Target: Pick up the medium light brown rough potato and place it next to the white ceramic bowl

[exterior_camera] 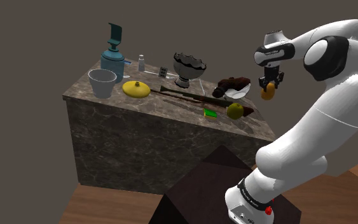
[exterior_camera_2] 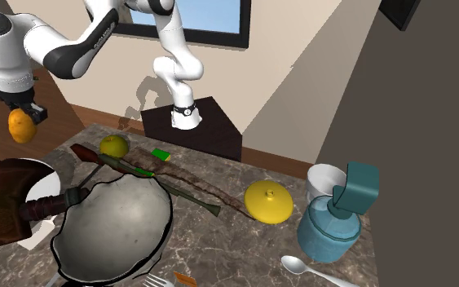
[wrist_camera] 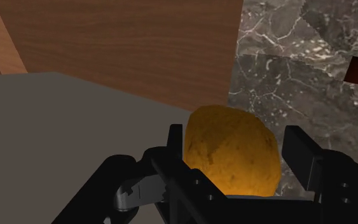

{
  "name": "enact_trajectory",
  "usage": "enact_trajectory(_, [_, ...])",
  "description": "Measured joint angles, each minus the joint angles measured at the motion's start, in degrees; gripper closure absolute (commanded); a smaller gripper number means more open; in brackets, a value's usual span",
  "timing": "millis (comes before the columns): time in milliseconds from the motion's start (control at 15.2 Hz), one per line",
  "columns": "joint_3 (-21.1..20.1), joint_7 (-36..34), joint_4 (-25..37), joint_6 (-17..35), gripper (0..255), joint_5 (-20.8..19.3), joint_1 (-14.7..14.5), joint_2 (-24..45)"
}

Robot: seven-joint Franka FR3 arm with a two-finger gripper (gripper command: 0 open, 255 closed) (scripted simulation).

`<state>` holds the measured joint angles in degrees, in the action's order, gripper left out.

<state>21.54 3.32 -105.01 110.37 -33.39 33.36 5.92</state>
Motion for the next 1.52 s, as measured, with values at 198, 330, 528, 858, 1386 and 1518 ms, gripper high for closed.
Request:
enact_trajectory(198, [0.1, -1.1, -1.7, 1.9, 255, -0.3, 0.1, 0.5])
enact_trajectory(330, [0.1, -1.8, -2.8, 3.2, 255, -0.5, 0.2, 0.9])
enact_trajectory(528, [0.2, -3.0, -4.3, 5.1, 255, -0.8, 0.3, 1.6])
enact_trajectory(858, [0.3, -4.4, -6.2, 8.2, 255, -1.1, 0.6, 3.0])
enact_trajectory(1386, [0.5, -7.2, -9.1, 13.1, 255, -1.9, 1.0, 5.7])
enact_trajectory(1518, [0.5, -7.9, -9.4, 14.2, 255, -2.1, 1.0, 6.4])
